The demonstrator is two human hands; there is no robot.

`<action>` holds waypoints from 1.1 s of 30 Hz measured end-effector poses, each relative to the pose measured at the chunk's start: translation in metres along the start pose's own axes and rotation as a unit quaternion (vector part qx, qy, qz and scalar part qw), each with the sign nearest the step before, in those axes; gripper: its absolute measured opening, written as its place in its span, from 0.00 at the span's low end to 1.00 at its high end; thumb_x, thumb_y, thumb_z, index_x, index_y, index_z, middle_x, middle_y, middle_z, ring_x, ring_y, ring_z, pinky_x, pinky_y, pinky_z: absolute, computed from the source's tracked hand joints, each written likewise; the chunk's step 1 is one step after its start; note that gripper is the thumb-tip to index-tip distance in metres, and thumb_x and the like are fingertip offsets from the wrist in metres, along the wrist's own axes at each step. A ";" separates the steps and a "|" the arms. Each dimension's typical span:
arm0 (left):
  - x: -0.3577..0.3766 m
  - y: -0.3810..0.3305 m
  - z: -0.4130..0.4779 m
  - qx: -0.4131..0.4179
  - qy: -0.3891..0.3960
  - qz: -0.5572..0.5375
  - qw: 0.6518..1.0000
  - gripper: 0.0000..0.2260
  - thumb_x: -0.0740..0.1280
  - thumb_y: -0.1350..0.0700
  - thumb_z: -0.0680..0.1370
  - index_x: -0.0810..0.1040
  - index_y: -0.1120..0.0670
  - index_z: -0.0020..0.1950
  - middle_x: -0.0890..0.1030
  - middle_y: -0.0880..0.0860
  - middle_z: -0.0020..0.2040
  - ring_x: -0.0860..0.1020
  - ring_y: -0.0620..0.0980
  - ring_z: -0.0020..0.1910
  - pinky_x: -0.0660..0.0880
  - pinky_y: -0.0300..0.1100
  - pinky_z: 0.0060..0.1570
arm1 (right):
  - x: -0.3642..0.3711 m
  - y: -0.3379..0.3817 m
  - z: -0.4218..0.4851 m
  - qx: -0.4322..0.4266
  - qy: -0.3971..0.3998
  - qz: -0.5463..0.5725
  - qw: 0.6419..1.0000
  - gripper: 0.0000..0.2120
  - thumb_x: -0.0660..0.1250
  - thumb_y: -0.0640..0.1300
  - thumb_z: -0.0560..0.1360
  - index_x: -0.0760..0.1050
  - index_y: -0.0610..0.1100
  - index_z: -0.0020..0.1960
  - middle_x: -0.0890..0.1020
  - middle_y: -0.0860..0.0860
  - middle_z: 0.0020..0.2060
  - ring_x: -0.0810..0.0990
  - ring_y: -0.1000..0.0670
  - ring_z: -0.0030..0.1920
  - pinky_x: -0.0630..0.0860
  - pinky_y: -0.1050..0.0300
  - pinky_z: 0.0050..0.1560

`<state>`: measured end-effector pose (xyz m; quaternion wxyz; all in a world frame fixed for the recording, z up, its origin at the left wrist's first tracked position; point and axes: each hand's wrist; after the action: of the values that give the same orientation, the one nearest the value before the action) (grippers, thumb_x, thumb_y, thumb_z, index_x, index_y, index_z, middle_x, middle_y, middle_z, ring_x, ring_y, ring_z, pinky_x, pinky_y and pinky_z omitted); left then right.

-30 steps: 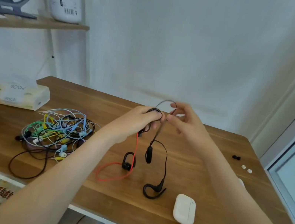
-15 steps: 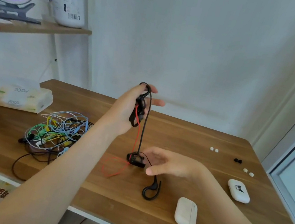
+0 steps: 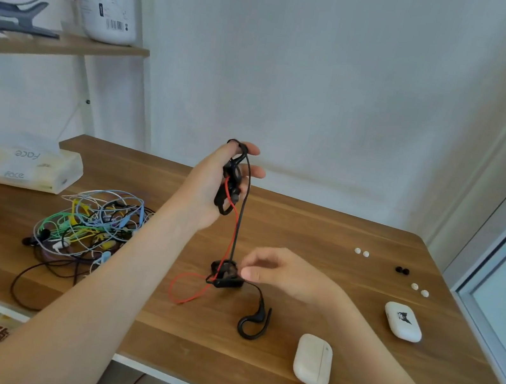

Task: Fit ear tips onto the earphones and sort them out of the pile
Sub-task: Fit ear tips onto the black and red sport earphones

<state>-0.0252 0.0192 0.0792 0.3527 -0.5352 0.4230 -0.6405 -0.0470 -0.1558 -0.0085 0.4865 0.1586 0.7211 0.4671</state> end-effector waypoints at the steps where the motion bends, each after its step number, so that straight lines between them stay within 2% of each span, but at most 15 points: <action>1: 0.000 0.000 0.000 0.001 0.002 -0.001 1.000 0.10 0.58 0.52 0.81 0.77 0.52 0.47 0.81 0.52 0.33 0.69 0.46 0.26 0.65 0.35 0.24 | 0.002 0.001 0.001 -0.007 -0.007 0.010 1.000 0.04 0.66 0.48 0.78 0.78 0.50 0.48 0.82 0.53 0.50 0.79 0.54 0.54 0.71 0.54 0.63; 3: -0.003 0.000 0.001 0.004 0.001 -0.014 1.000 0.10 0.58 0.52 0.81 0.77 0.53 0.47 0.81 0.53 0.33 0.70 0.47 0.25 0.66 0.35 0.25 | 0.000 0.001 0.001 -0.012 -0.016 0.079 0.997 0.05 0.64 0.45 0.79 0.76 0.46 0.47 0.83 0.46 0.50 0.81 0.48 0.53 0.74 0.51 0.63; 5: -0.007 0.001 0.003 0.006 0.001 -0.035 0.999 0.11 0.57 0.52 0.82 0.77 0.54 0.48 0.81 0.54 0.34 0.72 0.48 0.25 0.67 0.36 0.25 | -0.003 -0.002 0.000 -0.005 0.003 0.125 0.992 0.04 0.64 0.45 0.79 0.74 0.45 0.52 0.83 0.46 0.50 0.82 0.47 0.51 0.76 0.51 0.60; 7: -0.010 0.001 0.005 0.005 -0.003 -0.042 0.999 0.12 0.57 0.52 0.82 0.77 0.54 0.48 0.82 0.54 0.35 0.75 0.48 0.26 0.69 0.36 0.26 | -0.003 -0.004 0.000 0.008 0.038 0.098 0.994 0.10 0.67 0.47 0.78 0.73 0.47 0.57 0.82 0.49 0.47 0.80 0.50 0.45 0.76 0.56 0.53; 9: -0.011 0.002 0.005 0.003 -0.004 -0.045 0.999 0.11 0.58 0.52 0.82 0.78 0.53 0.47 0.82 0.54 0.36 0.76 0.49 0.27 0.70 0.36 0.27 | 0.001 -0.005 0.001 0.001 0.051 0.063 0.997 0.09 0.67 0.47 0.77 0.77 0.46 0.56 0.83 0.52 0.42 0.76 0.48 0.42 0.72 0.59 0.44; 12: -0.013 0.003 0.006 0.003 -0.001 -0.053 0.999 0.11 0.58 0.52 0.82 0.77 0.53 0.47 0.81 0.54 0.34 0.77 0.49 0.27 0.71 0.37 0.28 | -0.003 -0.006 -0.002 -0.016 -0.017 0.065 0.998 0.12 0.62 0.43 0.80 0.79 0.36 0.48 0.83 0.56 0.36 0.69 0.52 0.32 0.68 0.58 0.42; 14: -0.018 0.005 0.007 0.004 0.006 -0.067 0.998 0.12 0.57 0.51 0.82 0.77 0.54 0.46 0.76 0.52 0.30 0.73 0.48 0.25 0.70 0.37 0.27 | -0.010 -0.006 -0.005 -0.031 -0.092 0.114 0.989 0.14 0.59 0.41 0.81 0.82 0.45 0.44 0.84 0.47 0.40 0.68 0.55 0.29 0.69 0.62 0.39; 15: -0.021 0.007 0.008 0.002 0.011 -0.077 0.997 0.13 0.57 0.50 0.82 0.76 0.55 0.46 0.73 0.51 0.28 0.70 0.47 0.24 0.69 0.36 0.26 | -0.014 -0.008 -0.007 -0.036 -0.125 0.150 0.980 0.15 0.59 0.40 0.81 0.83 0.48 0.45 0.82 0.43 0.39 0.69 0.55 0.29 0.69 0.63 0.36; 16: -0.024 0.008 0.009 -0.002 0.015 -0.084 0.996 0.14 0.57 0.49 0.82 0.76 0.55 0.45 0.70 0.50 0.26 0.67 0.46 0.24 0.67 0.36 0.25 | -0.018 -0.011 -0.008 -0.041 -0.152 0.190 0.969 0.14 0.58 0.39 0.81 0.82 0.48 0.49 0.81 0.43 0.36 0.69 0.55 0.29 0.69 0.64 0.34; 19: -0.036 0.013 0.011 -0.011 0.020 -0.083 0.996 0.15 0.56 0.47 0.82 0.76 0.55 0.45 0.65 0.49 0.24 0.61 0.45 0.24 0.64 0.35 0.23 | -0.032 -0.023 -0.012 -0.032 -0.232 0.265 0.935 0.13 0.57 0.36 0.82 0.80 0.41 0.55 0.80 0.48 0.32 0.72 0.53 0.30 0.71 0.62 0.37; 23: -0.049 0.017 0.015 -0.007 0.002 -0.071 0.997 0.16 0.56 0.46 0.82 0.76 0.55 0.45 0.63 0.48 0.24 0.59 0.45 0.24 0.62 0.35 0.24 | -0.045 -0.033 -0.020 -0.020 -0.339 0.306 0.889 0.12 0.57 0.39 0.82 0.78 0.39 0.48 0.80 0.48 0.33 0.75 0.51 0.34 0.74 0.59 0.40; 27: -0.056 0.021 0.016 0.008 -0.046 -0.081 0.996 0.14 0.58 0.47 0.82 0.76 0.54 0.43 0.62 0.48 0.24 0.58 0.45 0.25 0.61 0.36 0.25 | -0.051 -0.035 -0.021 -0.031 -0.410 0.359 0.838 0.13 0.55 0.42 0.83 0.75 0.40 0.45 0.81 0.46 0.45 0.80 0.49 0.49 0.77 0.52 0.53; 30: -0.058 0.024 0.015 0.023 -0.094 -0.121 0.988 0.13 0.58 0.48 0.81 0.76 0.53 0.43 0.63 0.47 0.24 0.59 0.44 0.23 0.60 0.35 0.25 | -0.054 -0.033 -0.020 -0.020 -0.428 0.451 0.783 0.14 0.50 0.41 0.84 0.72 0.38 0.50 0.84 0.39 0.45 0.84 0.43 0.51 0.80 0.51 0.51; 33: -0.062 0.024 0.014 0.021 -0.160 -0.139 0.977 0.13 0.58 0.48 0.81 0.76 0.51 0.41 0.64 0.46 0.24 0.61 0.44 0.23 0.58 0.34 0.23 | -0.055 -0.034 -0.024 0.008 -0.444 0.513 0.735 0.16 0.46 0.42 0.84 0.67 0.42 0.42 0.84 0.36 0.42 0.84 0.40 0.49 0.79 0.53 0.47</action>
<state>-0.0007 0.0634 0.0337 0.3347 -0.6768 0.2685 -0.5982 -0.0337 -0.2235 -0.0034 0.4363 0.6978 0.2361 0.5168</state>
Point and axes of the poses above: each hand's wrist, its own z-axis towards the middle knuckle, its own x-axis out of the palm, y = z × x
